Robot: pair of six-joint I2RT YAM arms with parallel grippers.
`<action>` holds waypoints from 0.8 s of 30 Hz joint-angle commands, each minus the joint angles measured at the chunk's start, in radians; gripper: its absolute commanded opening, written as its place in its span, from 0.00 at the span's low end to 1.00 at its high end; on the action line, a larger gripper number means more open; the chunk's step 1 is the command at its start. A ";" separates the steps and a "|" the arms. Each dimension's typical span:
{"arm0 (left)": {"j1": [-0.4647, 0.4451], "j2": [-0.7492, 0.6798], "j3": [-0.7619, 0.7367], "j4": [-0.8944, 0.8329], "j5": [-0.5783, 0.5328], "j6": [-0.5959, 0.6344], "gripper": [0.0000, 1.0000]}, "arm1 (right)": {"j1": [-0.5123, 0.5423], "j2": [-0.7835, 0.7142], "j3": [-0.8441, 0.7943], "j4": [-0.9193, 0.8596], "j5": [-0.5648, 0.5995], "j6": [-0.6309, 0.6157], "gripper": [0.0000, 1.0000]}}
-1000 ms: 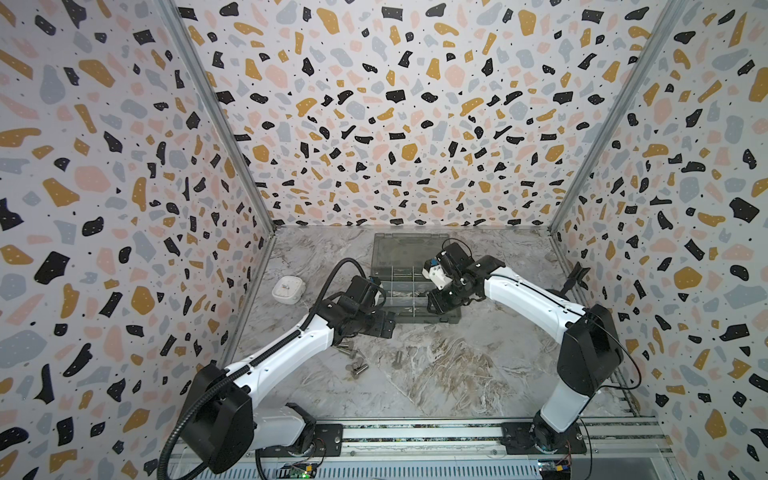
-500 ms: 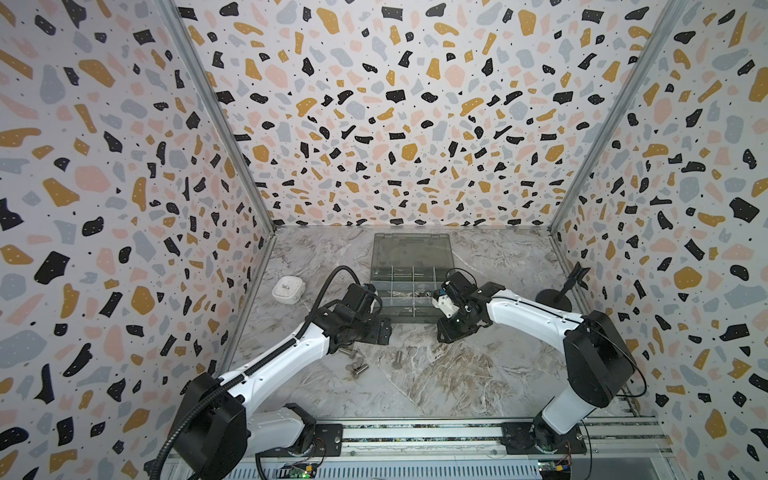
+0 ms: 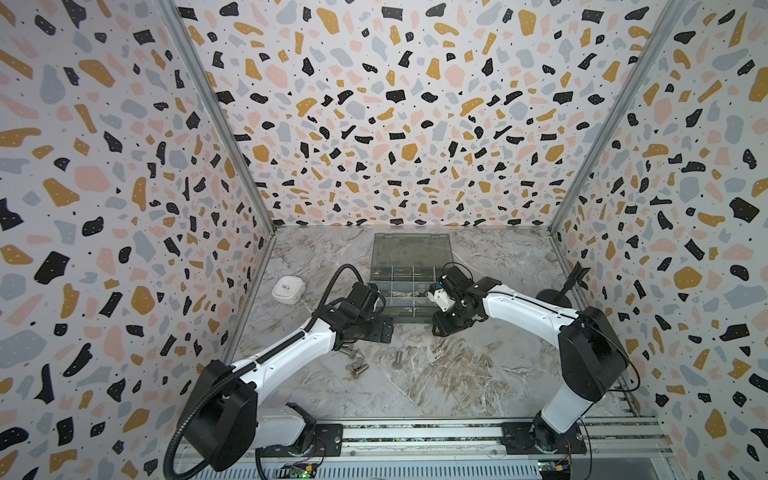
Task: Sort the screws and nuts into containers
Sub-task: 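Lower the left gripper over a hex bolt while the right gripper withdraws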
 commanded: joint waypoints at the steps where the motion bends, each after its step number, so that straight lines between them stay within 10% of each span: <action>1: 0.021 -0.059 0.024 -0.030 -0.036 0.016 1.00 | 0.029 0.027 0.067 -0.073 -0.039 0.017 0.46; 24: -0.114 -0.032 -0.041 -0.100 -0.024 -0.067 0.91 | 0.081 -0.125 -0.018 -0.145 0.101 0.127 0.79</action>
